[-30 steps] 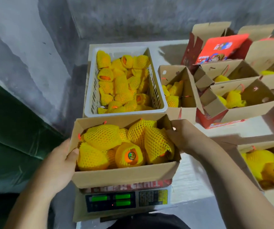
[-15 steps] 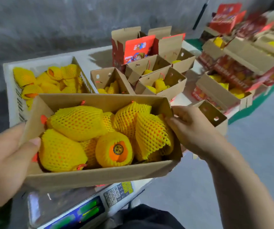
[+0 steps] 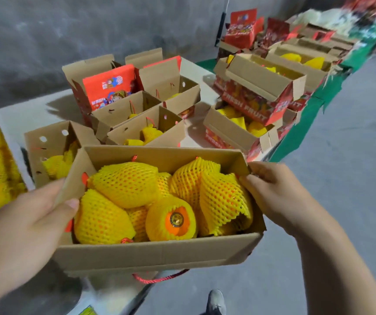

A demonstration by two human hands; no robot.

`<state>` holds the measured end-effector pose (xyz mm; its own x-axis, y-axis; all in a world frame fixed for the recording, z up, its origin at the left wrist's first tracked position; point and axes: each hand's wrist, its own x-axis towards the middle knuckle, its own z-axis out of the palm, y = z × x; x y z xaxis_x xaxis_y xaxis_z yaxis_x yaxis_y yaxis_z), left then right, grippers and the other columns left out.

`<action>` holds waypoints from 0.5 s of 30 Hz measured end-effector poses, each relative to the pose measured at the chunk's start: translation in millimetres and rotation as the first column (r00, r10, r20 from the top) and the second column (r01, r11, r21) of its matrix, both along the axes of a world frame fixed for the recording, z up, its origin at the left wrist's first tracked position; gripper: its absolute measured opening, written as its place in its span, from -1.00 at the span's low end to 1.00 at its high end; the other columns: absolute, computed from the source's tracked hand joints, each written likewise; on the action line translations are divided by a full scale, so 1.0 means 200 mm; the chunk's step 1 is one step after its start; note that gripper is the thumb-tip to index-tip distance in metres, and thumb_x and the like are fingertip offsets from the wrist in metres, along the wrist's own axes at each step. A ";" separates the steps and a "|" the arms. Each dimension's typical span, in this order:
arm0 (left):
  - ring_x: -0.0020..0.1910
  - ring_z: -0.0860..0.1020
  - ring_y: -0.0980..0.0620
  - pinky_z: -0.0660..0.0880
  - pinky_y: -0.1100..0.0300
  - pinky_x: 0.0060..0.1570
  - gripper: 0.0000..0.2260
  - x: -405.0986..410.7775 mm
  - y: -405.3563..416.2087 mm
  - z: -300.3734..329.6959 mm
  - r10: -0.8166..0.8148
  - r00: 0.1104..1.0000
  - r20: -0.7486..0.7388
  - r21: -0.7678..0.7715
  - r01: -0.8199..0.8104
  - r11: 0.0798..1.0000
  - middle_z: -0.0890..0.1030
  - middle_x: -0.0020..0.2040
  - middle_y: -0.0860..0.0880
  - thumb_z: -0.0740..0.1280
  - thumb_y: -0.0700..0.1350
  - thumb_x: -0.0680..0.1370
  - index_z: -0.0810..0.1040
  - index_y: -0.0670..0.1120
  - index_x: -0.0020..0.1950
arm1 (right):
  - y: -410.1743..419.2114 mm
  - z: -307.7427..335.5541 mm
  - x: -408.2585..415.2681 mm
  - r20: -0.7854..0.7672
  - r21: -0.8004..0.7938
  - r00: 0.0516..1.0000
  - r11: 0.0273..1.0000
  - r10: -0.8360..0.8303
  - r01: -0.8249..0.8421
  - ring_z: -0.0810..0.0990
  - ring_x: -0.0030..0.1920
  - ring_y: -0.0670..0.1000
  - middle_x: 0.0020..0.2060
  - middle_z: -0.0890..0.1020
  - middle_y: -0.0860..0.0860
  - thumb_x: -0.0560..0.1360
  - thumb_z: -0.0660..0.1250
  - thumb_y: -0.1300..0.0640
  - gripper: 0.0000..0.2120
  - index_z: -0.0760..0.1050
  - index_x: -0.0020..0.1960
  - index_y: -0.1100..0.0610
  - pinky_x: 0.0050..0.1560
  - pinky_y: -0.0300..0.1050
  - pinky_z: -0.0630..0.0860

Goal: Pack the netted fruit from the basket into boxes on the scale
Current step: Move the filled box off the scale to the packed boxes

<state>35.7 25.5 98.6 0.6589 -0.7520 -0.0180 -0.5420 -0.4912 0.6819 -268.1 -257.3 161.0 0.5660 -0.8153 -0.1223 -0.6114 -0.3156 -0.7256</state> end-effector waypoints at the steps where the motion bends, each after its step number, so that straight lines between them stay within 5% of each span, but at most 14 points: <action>1: -0.13 0.75 -0.05 0.68 -0.20 -0.21 -0.50 -0.07 -0.11 0.05 -0.008 1.000 0.002 0.021 0.008 1.000 0.75 -0.03 0.15 0.18 0.49 0.57 0.50 0.32 0.43 | -0.11 0.01 -0.04 -0.007 -0.007 1.000 1.000 -0.005 0.005 0.69 -0.07 0.09 -0.14 0.71 0.00 0.69 0.24 0.04 -0.76 0.64 -0.06 0.02 -0.05 0.26 0.69; 5: -0.13 0.71 0.19 0.60 -0.10 -0.09 -0.61 -0.34 -0.67 0.34 -0.014 0.999 -0.045 0.002 0.015 1.000 0.73 -0.05 0.28 0.19 0.32 0.50 0.55 0.41 0.31 | -0.55 0.08 -0.20 -0.044 -0.029 0.998 0.998 -0.051 0.050 0.71 -0.19 0.05 -0.20 0.70 -0.02 0.68 0.23 0.05 -0.74 0.62 -0.11 0.02 -0.20 0.14 0.72; 11: 0.02 0.65 -0.15 0.55 -0.13 0.15 -0.86 -0.32 -1.50 0.51 -0.097 0.994 0.058 0.136 0.088 0.987 0.72 -0.03 -0.02 0.33 -0.10 0.67 0.67 0.10 0.09 | -1.13 0.13 -0.34 0.032 0.066 0.987 0.986 -0.155 0.153 0.73 -0.36 0.01 -0.19 0.71 0.10 0.68 0.25 0.13 -0.76 0.65 -0.08 0.11 -0.42 -0.06 0.66; 15: 0.14 0.61 -0.20 0.53 -0.11 0.16 -0.80 -0.26 -2.02 0.54 -0.122 0.982 0.142 0.178 0.096 0.979 0.69 0.13 -0.16 0.29 -0.19 0.68 0.64 -0.06 0.24 | -1.38 0.08 -0.36 0.098 0.155 0.968 0.965 -0.229 0.213 0.74 -0.36 0.05 -0.26 0.73 0.06 0.66 0.29 0.19 -0.87 0.62 0.03 0.11 -0.46 -0.13 0.62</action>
<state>-15.4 -378.5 205.8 0.5777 -0.8142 -0.0575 -0.6895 -0.5245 0.4996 -340.4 -532.5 176.7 0.3906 -0.9005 -0.1913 -0.5645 -0.0702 -0.8225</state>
